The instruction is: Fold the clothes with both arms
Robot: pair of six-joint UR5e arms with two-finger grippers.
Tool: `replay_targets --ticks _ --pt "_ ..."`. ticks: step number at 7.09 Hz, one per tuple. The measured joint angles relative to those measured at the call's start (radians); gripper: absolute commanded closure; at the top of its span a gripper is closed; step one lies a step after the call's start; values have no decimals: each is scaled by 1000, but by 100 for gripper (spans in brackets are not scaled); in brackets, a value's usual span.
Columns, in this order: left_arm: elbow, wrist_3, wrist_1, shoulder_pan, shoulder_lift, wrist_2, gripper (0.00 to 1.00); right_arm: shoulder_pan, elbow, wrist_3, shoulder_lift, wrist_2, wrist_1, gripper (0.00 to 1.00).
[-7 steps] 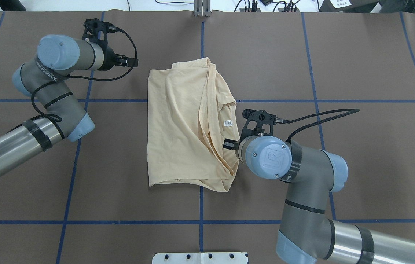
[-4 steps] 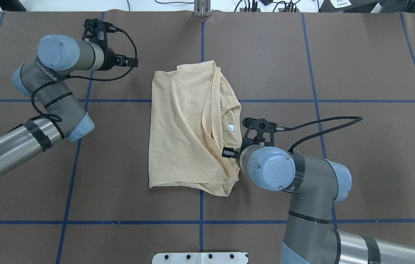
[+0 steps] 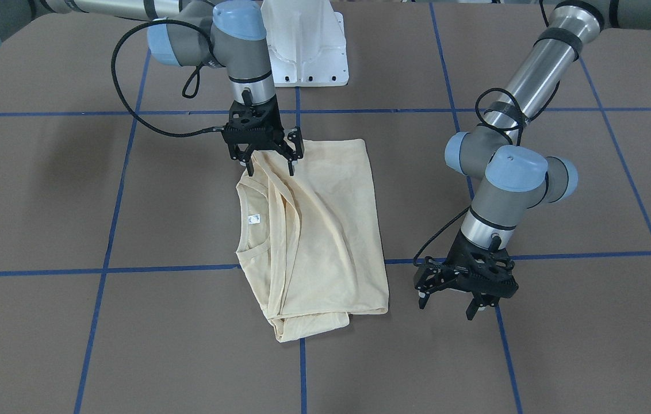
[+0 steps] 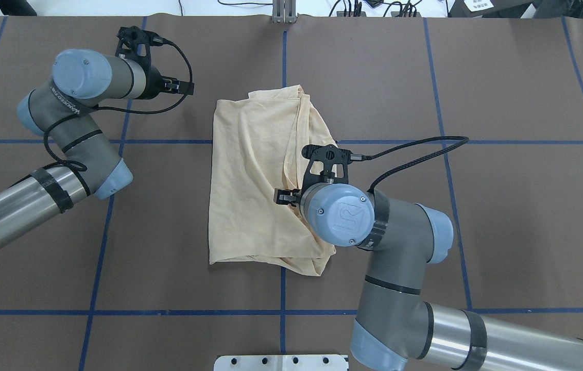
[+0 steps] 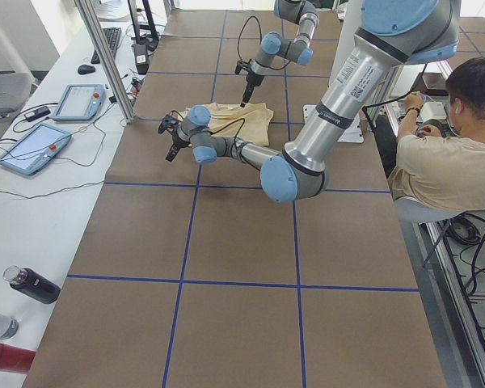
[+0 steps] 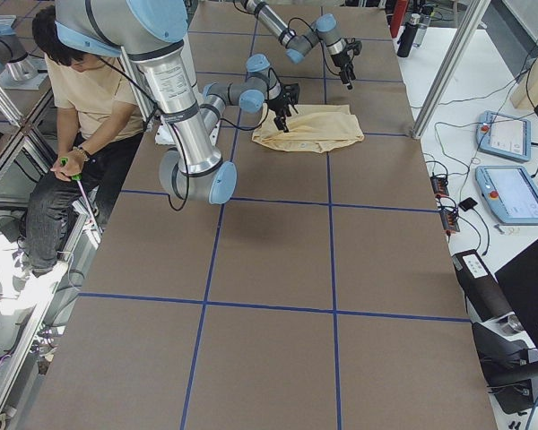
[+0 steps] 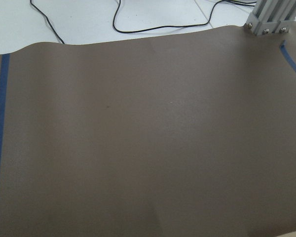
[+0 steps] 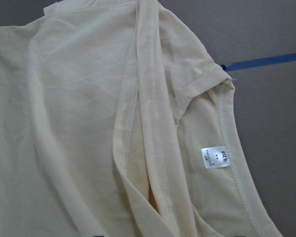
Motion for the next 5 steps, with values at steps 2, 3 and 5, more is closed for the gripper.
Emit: replay_targets --ticks 2,3,5 --pt "-1 0 0 0 1 0 0 15 -59 -24 34 8 49 46" --pt "-5 0 0 -1 3 0 0 30 -88 -55 40 23 85 47" --pt "-33 0 1 -1 24 0 0 54 -180 -85 59 59 206 53"
